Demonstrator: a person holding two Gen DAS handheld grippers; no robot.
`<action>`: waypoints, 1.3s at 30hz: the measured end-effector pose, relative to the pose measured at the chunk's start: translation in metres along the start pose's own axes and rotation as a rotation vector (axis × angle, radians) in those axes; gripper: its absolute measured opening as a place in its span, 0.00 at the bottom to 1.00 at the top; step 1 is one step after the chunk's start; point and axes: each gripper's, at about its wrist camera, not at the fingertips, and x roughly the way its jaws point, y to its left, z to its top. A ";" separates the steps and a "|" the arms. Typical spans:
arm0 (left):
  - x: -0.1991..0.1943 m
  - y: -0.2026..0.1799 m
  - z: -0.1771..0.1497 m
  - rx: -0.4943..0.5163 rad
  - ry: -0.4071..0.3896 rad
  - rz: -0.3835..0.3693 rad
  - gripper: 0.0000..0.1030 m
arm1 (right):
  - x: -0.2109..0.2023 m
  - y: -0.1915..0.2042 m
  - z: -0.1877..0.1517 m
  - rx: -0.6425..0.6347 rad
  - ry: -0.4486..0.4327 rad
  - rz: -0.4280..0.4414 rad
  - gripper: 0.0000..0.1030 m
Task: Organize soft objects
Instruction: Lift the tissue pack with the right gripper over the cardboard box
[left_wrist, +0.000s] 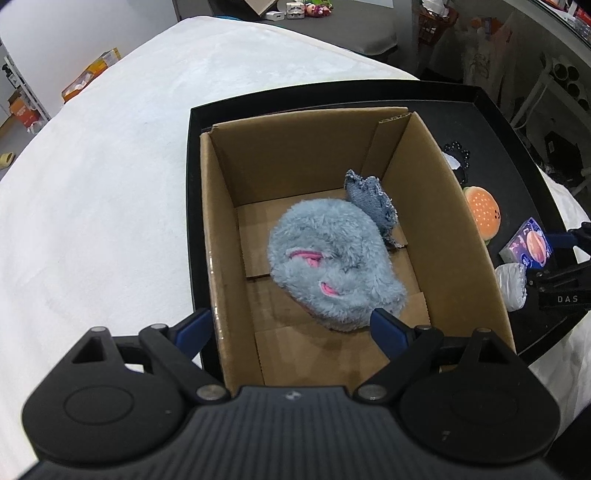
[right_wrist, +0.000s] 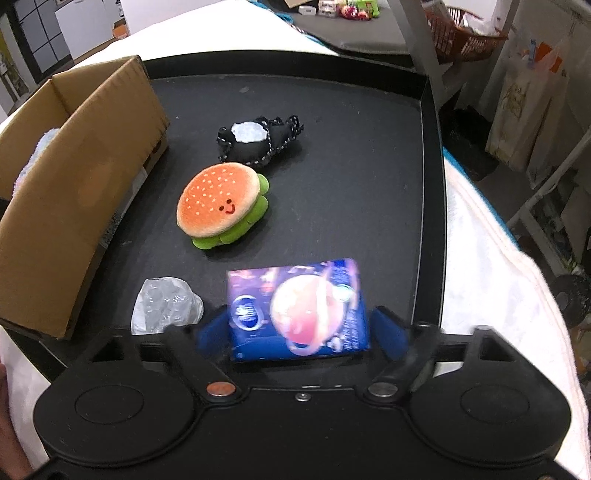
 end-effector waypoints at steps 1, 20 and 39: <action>0.000 0.001 0.000 -0.004 0.001 0.001 0.89 | -0.001 0.000 0.000 0.003 0.004 0.004 0.70; -0.009 -0.003 -0.001 0.046 -0.019 -0.022 0.89 | -0.053 0.002 0.001 0.110 -0.049 -0.028 0.69; -0.016 0.007 -0.010 0.057 -0.072 -0.018 0.89 | -0.098 0.046 0.040 0.040 -0.154 -0.050 0.69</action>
